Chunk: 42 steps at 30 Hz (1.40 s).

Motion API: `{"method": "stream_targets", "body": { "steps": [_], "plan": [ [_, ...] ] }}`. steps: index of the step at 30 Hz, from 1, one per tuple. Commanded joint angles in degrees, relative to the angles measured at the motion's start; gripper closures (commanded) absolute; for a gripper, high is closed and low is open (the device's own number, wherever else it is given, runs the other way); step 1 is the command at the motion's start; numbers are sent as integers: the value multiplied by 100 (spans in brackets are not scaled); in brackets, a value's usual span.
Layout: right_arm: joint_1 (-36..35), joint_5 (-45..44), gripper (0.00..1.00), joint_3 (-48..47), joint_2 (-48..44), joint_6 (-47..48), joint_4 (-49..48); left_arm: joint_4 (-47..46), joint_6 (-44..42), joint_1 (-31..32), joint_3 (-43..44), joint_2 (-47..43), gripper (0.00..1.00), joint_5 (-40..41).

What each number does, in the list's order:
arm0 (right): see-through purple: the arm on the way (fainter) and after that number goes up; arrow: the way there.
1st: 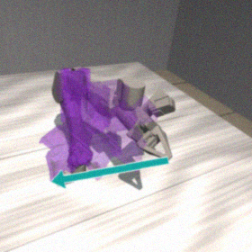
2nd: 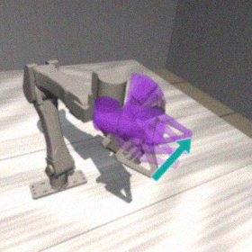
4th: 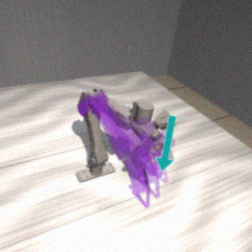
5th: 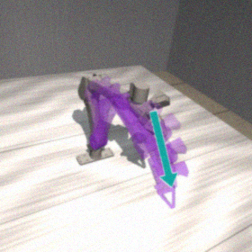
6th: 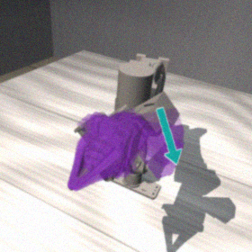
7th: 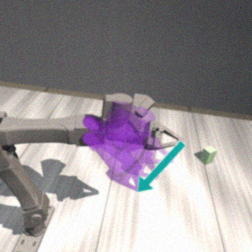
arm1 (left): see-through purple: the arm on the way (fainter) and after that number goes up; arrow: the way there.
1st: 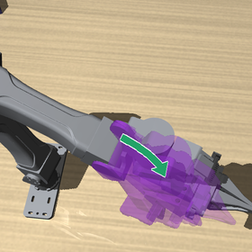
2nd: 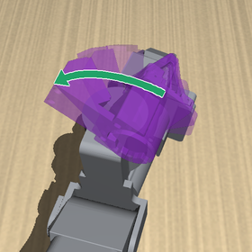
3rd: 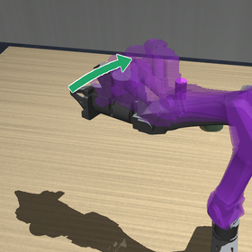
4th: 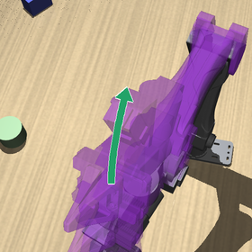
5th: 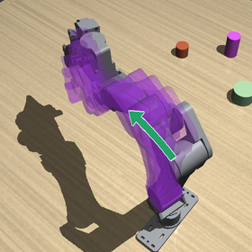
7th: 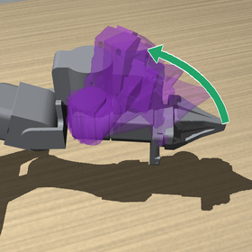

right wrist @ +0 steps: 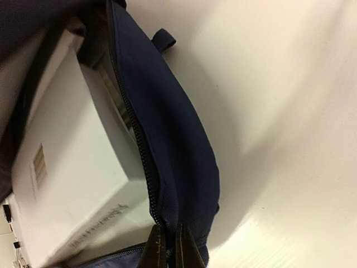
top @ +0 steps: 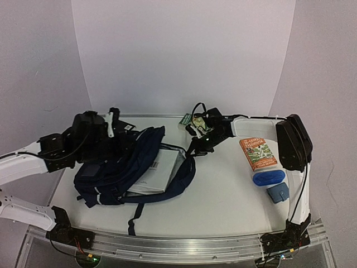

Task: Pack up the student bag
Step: Adjust the book in the student bag, then pick up the book from the center of the board.

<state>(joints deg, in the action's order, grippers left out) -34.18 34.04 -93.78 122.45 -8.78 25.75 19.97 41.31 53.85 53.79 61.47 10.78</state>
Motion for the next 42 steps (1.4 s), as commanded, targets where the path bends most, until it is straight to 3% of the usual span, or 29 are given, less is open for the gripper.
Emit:
{"method": "stream_targets", "body": {
  "steps": [1, 4, 8, 9, 11, 13, 17, 21, 22, 31, 37, 42],
  "plan": [
    [96, -462, 100, -219, 72, 94, 9, 1391, 1333, -96, -600, -1043, 100, 1973],
    [96, -311, 100, -307, 128, 35, 17, 1611, 1569, -112, -801, -1245, 100, 2015],
    [-12, 213, 97, -393, 96, -235, 26, 957, 1295, -111, -887, -745, 100, 1404],
    [-47, 312, 92, -393, 49, -273, 26, 832, 1240, -112, -860, -580, 100, 1282],
    [-62, 462, 68, -407, -28, -392, 26, 587, 924, -111, -716, -234, 100, 993],
    [-58, 461, 57, -371, -204, -372, 50, 579, 669, -112, -485, 104, 87, 811],
    [126, 91, 41, -291, -573, -257, 48, 549, 232, -129, -61, 639, 39, 694],
    [659, -437, 30, -729, -532, -259, 36, 592, -375, -364, 609, 1254, 9, 368],
    [770, -625, 29, -865, -468, -235, 35, 644, -514, -459, 779, 1464, 5, 232],
    [921, -2311, 27, -2299, 755, 990, 53, 350, -1027, -866, 1835, 2553, 2, -531],
    [916, -2907, 25, -2740, 1324, 2527, 78, 237, -1003, -877, 1743, 2669, 2, -714],
    [912, -3209, 25, -2934, 1778, 3167, 114, 213, -964, -885, 1595, 2594, 2, -716]
  ]
}}
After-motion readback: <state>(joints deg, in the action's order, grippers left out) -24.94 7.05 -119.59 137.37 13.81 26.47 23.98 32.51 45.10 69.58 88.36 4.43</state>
